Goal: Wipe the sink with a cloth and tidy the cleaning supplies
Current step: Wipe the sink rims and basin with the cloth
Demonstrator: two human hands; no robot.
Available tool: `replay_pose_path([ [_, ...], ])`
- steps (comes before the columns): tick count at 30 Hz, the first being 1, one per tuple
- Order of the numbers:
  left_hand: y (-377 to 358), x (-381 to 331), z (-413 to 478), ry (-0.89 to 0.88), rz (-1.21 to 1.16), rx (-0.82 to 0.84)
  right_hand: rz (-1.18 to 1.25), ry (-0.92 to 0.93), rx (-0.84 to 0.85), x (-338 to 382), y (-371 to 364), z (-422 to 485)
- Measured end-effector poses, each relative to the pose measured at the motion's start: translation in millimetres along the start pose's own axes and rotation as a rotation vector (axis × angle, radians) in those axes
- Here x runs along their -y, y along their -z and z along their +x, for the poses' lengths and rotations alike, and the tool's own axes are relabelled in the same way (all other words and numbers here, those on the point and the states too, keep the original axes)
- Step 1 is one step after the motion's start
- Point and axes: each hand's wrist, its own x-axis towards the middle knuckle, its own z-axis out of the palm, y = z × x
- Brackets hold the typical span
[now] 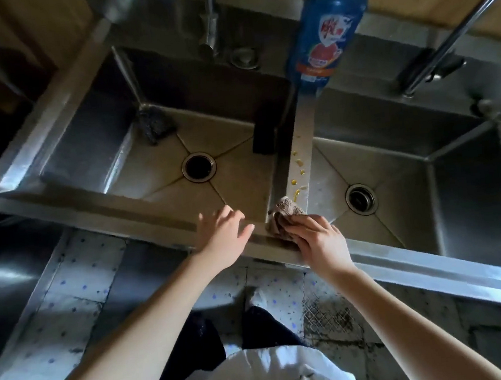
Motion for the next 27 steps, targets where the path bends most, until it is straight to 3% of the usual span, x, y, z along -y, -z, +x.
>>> replay_pose_path([
  [6, 4.6, -2.5, 0.7, 0.032, -0.017, 0.029, 0.022, 0.024, 0.063, -16.6, 1.1, 18.5],
  [17, 6.7, -6.1, -1.5, 0.094, -0.163, 0.025, -0.004, 0.11, 0.017, -32.0, -11.2, 53.5],
  [23, 2.1, -21.8, -2.8, 0.236, -0.221, -0.096, 0.027, 0.399, -0.062, -59.4, -8.0, 76.0],
  [27, -5.2, -34.4, 1.1, 0.3, -0.223, -0.161, -0.052, 0.561, 0.001, -78.3, -5.6, 95.4],
])
